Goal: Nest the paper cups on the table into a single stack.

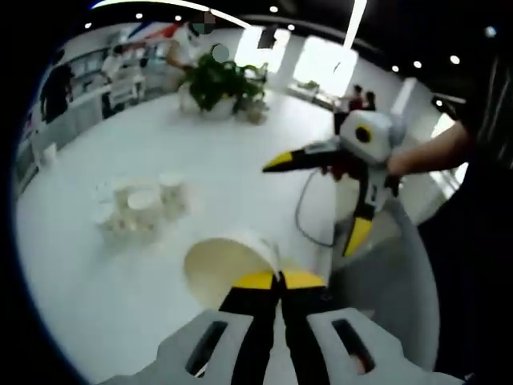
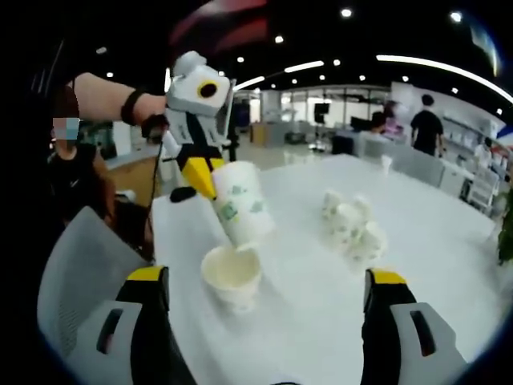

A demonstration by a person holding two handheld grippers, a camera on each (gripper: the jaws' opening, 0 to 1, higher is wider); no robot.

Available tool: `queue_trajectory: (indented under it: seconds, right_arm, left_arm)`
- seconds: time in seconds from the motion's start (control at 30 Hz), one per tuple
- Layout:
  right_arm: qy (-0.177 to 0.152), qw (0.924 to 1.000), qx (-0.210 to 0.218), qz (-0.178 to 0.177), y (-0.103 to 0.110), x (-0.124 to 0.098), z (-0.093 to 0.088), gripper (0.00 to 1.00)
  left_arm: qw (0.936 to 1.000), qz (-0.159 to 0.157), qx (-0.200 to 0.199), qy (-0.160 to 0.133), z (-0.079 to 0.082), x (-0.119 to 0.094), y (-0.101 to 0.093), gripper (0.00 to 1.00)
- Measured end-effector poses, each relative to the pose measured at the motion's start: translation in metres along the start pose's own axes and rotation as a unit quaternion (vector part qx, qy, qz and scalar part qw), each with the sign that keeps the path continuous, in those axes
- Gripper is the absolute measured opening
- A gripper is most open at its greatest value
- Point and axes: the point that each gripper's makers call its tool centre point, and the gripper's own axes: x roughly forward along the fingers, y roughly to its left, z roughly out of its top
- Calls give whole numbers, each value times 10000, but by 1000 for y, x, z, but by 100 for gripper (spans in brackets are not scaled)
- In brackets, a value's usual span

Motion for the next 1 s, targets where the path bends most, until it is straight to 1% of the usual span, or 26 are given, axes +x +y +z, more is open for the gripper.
queue_trajectory:
  seconds: [0.07,0.17,0.23,0.4,0.43,0.47,0.5,0.57,0.63,0.73,0.83,1.0]
  right_arm:
    - [0,10000,4,5,0,0,0,99]
    - [-13,10000,17,11,2,0,-1,99]
    - [-20,10000,32,6,2,0,-1,99]
    - [-47,10000,87,-5,2,0,-4,99]
    - [-35,9999,93,-14,2,0,-5,99]
    - [-21,9999,110,-19,2,-1,-5,99]
    - [-46,9999,140,-18,2,-1,-5,99]
    - [-54,9998,172,-29,2,-2,-6,99]
    - [-68,9998,193,-43,2,-3,-7,99]
    - [-77,9997,219,-49,2,-3,-8,99]
    - [-92,9997,228,-31,4,-2,-9,99]
    - [-101,9996,266,8,7,-2,-11,99]
  left_arm:
    - [9999,9,46,90,0,1,-1,0]
    - [9993,38,220,288,-1,3,-2,0]
    - [9980,69,373,504,-4,3,-4,0]
    - [9968,64,511,619,-2,6,-9,0]
    - [9955,62,585,740,-3,5,-11,0]
    - [9934,134,713,888,-6,4,-8,0]
    - [9929,163,766,895,-5,4,-9,0]
    - [9931,121,738,903,-3,4,-11,0]
    - [9913,172,806,1029,-3,4,-11,0]
    - [9889,152,863,1196,-6,6,-14,0]
    - [9876,132,920,1267,-6,10,-17,0]
    - [9825,155,1123,1476,-7,14,-21,0]
